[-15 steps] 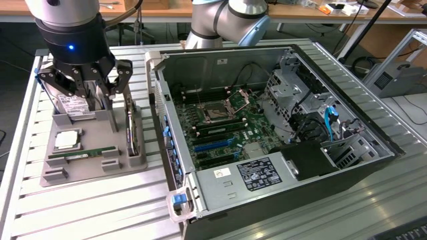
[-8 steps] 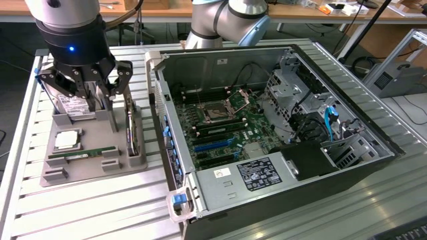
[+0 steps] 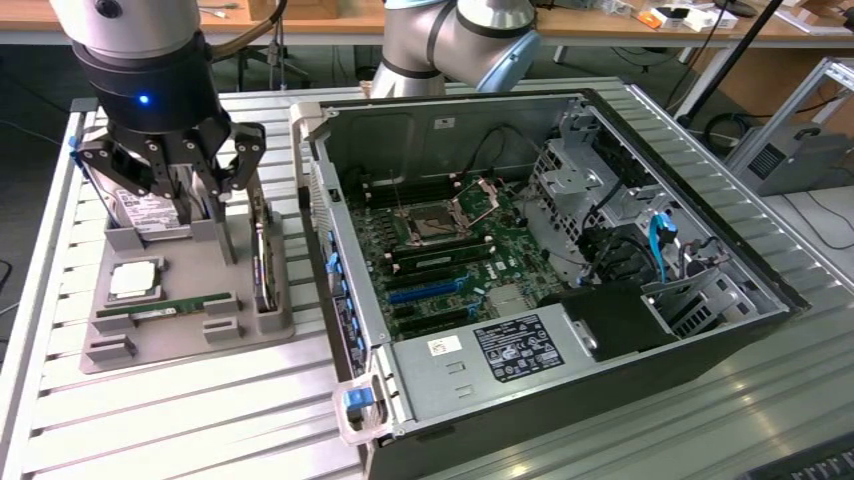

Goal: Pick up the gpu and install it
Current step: 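Pick up the gpu and move the gpu toward the slot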

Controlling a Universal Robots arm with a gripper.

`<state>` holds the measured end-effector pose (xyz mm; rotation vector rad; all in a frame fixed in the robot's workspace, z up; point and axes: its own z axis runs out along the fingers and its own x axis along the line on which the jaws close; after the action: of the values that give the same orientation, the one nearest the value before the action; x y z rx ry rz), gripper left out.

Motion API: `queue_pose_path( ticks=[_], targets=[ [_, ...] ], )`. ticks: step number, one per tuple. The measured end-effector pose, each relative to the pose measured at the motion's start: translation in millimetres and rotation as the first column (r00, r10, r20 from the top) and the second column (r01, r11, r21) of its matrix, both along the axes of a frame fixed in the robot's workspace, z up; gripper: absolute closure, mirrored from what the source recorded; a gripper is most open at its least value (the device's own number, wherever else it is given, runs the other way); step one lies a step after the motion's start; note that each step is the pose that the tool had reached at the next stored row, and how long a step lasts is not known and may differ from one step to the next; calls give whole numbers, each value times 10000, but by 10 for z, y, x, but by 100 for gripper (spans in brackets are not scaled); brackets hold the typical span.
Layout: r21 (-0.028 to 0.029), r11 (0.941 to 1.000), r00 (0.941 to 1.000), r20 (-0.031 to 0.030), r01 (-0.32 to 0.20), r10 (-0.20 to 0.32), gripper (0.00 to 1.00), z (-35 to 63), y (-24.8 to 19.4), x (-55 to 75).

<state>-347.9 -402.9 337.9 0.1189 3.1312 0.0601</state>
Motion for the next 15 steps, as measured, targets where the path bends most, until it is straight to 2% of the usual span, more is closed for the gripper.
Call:
queue_pose_path(
  ticks=[15],
  targets=[
    [-38,10000,10000,0,0,0,64,-78,-9,0]
  ],
)
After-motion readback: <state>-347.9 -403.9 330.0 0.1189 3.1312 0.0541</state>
